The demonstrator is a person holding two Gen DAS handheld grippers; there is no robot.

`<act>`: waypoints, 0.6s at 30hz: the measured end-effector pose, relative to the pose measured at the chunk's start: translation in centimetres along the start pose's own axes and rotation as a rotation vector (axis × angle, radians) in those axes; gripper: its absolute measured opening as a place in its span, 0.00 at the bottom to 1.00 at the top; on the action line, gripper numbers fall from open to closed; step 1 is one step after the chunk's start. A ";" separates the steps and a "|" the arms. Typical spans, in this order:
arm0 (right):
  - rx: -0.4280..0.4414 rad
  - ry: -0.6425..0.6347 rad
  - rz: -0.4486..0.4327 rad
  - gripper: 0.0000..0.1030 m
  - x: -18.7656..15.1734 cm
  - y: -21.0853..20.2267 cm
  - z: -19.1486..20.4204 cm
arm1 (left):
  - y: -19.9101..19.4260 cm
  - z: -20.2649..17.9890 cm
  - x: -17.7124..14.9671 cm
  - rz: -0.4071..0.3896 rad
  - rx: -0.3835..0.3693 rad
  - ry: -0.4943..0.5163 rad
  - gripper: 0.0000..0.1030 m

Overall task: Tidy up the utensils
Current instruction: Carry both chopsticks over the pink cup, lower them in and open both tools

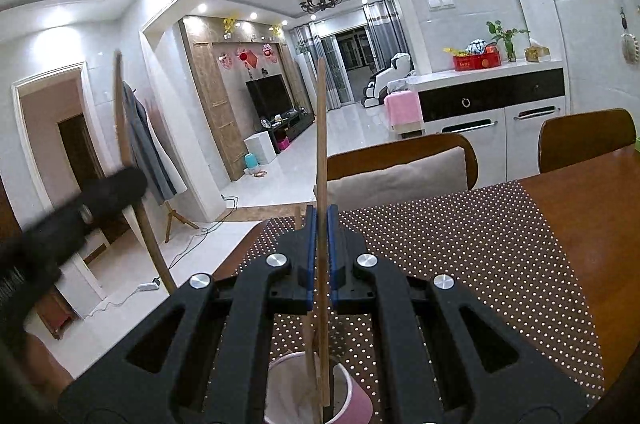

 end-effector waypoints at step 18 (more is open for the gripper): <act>0.002 -0.110 0.311 0.09 -8.1 1.2 -0.1 | 7.7 2.9 -10.8 0.310 0.019 0.090 0.29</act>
Point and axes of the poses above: each gripper's, at about its wrist camera, not at the fingertips, and y roughly the way its jaws point, z to its left, x to its top, the point moved 2 cm from there along y, roughly the way its jaws point, and after that the axes turned 2 degrees about z, right-handed, at the moved point
